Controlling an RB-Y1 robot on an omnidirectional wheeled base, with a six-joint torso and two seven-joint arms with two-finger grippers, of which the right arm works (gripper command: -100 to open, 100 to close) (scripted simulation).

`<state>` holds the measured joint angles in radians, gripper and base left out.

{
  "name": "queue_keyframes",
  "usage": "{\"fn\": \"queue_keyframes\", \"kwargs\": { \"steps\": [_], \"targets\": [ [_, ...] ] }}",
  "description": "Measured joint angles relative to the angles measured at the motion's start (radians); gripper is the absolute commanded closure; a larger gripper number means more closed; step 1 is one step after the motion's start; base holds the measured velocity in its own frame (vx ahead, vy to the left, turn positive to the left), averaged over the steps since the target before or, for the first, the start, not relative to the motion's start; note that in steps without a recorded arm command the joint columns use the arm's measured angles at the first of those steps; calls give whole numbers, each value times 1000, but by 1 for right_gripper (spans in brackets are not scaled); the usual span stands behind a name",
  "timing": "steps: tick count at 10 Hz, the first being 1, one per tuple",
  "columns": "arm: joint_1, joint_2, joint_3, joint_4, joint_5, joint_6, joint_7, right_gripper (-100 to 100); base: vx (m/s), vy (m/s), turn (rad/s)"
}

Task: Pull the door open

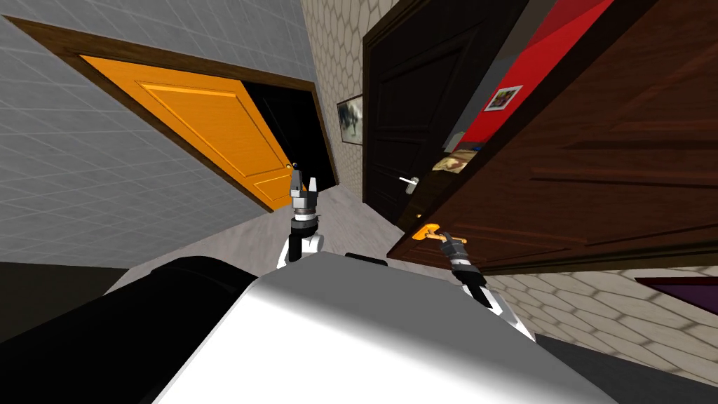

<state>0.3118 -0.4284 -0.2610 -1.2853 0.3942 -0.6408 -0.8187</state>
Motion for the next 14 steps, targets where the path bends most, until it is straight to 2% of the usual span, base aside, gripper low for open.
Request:
{"fn": "queue_keyframes", "kwargs": {
  "steps": [3, 8, 11, 14],
  "targets": [
    [8, -15, -4, 5, 10, -39, -21, 100, -208, -67, 140],
    [24, -43, -5, 39, 29, -118, -55, 100, -197, -75, 112],
    [33, -52, -6, 42, 35, -132, -66, 100, -141, -46, 95],
    [34, -62, -9, 52, 40, -162, -77, 100, -203, -95, 147]
  ]
}}
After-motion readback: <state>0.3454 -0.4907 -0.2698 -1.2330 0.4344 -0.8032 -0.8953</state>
